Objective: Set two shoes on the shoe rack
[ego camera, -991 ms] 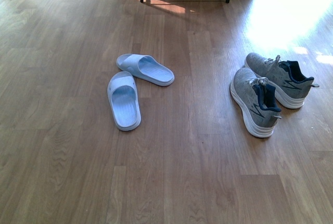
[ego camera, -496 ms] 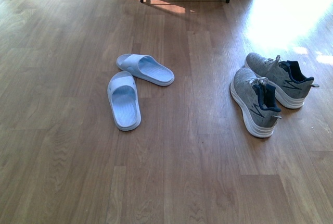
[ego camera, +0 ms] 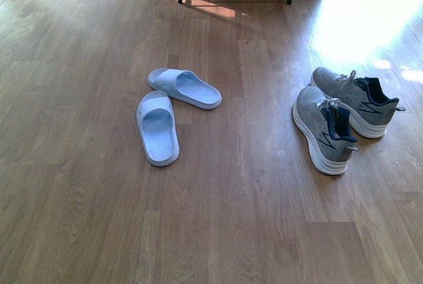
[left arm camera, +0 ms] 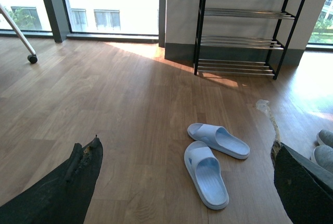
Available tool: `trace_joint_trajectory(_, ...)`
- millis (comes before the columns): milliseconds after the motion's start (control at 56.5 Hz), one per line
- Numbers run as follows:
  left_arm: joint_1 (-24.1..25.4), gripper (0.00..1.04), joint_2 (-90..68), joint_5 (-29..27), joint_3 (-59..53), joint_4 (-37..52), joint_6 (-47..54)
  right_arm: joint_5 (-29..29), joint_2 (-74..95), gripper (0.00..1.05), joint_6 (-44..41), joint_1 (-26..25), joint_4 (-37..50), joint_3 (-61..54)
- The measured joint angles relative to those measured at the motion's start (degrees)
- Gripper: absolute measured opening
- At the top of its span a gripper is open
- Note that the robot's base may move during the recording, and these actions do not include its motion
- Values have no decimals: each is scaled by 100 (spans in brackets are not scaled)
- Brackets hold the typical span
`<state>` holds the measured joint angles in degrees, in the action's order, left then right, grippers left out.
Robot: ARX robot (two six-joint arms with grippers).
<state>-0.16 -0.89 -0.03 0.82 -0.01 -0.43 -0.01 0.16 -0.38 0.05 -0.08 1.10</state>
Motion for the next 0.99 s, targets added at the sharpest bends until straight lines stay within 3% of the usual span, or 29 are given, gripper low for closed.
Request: trace_joint_trajectory(991,0,95,0,-7,0,0,0,-7,0,96,0,0,0,0)
